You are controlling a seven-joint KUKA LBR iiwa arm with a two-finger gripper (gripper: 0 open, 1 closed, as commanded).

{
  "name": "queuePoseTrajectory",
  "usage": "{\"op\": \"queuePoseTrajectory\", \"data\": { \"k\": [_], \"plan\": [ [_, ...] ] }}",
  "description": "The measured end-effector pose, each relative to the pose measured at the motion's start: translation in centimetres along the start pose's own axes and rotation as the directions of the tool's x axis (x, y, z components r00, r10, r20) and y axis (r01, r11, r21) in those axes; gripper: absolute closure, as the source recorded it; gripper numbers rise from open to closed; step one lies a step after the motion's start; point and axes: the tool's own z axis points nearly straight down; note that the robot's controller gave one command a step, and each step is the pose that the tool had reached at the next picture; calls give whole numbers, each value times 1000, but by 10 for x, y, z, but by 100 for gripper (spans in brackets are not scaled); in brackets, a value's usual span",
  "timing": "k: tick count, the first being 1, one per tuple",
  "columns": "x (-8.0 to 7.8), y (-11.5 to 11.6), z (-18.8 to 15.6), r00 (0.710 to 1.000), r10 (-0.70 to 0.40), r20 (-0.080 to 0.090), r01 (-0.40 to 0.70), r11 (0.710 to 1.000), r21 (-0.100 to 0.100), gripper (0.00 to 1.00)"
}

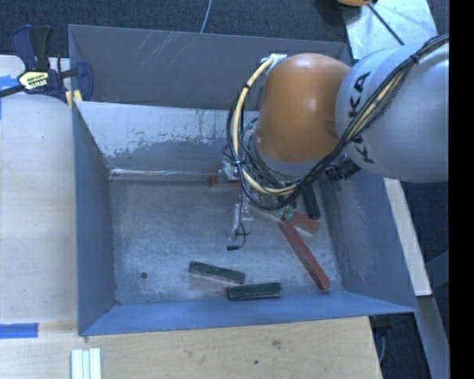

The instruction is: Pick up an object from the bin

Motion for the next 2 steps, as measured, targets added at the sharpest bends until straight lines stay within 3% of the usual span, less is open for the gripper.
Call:
{"op": "queuePoseTrajectory", "data": {
  "k": [1,2],
  "plan": [
    [45,0,66,994,108,2,-108,994,0,0],
    [57,-1,71,996,87,-3,-87,996,2,0]
  ]
}}
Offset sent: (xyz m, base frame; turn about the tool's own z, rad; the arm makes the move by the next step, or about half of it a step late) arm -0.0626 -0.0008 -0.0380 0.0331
